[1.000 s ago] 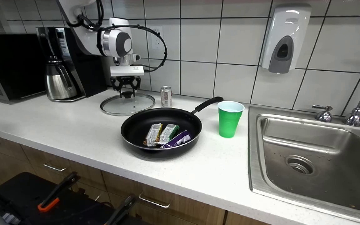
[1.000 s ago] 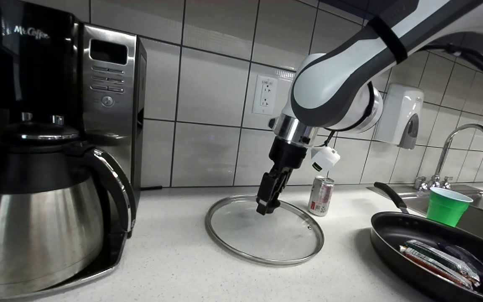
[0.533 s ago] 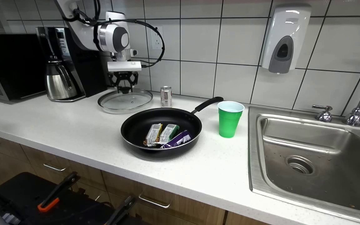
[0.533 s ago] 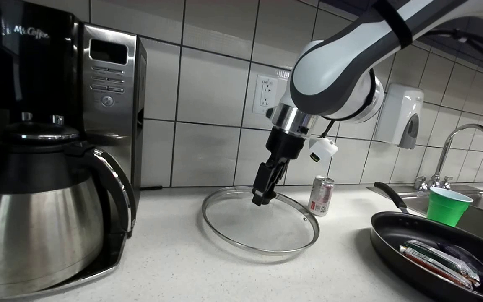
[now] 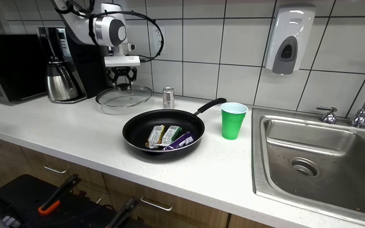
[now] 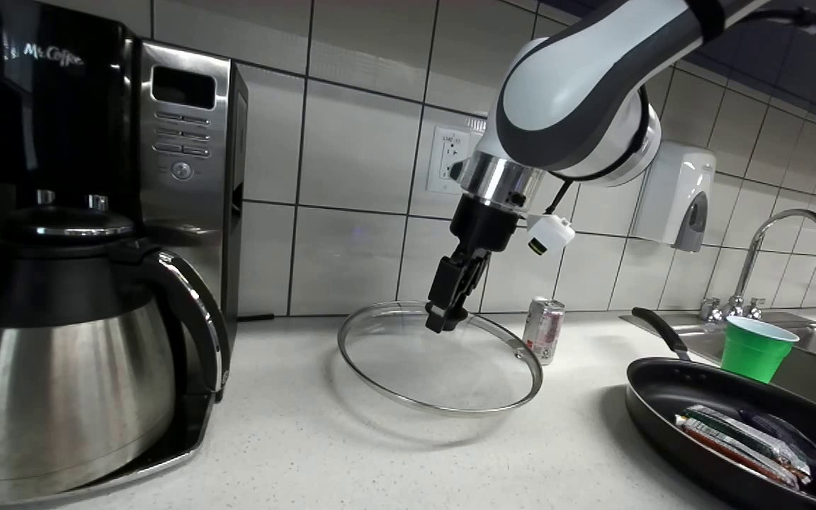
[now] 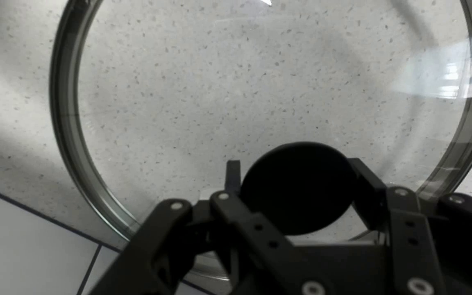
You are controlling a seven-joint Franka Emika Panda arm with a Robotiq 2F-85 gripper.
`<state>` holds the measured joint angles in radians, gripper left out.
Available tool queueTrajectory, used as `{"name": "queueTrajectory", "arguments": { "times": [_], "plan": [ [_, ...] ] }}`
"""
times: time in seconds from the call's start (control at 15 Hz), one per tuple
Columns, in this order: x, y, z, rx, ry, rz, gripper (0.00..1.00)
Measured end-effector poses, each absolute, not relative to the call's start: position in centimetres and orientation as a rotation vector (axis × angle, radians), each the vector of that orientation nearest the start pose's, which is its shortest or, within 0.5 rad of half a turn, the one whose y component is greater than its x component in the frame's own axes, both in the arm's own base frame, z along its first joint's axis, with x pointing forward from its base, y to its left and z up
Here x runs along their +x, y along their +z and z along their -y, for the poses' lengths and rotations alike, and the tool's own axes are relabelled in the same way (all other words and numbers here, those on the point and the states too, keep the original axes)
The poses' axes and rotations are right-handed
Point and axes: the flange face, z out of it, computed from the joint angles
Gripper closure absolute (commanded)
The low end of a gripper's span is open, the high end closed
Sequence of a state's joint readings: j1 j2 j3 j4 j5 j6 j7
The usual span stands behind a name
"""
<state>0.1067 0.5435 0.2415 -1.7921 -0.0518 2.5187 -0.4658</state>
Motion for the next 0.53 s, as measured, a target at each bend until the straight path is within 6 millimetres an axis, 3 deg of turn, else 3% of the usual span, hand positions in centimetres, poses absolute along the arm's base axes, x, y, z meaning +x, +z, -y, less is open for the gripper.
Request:
{"name": "queueTrajectory", "arguments": {
  "times": [0.53],
  "plan": [
    [61.4, 29.0, -20.5, -2.827, -0.282, 1.215, 0.61]
  ]
}}
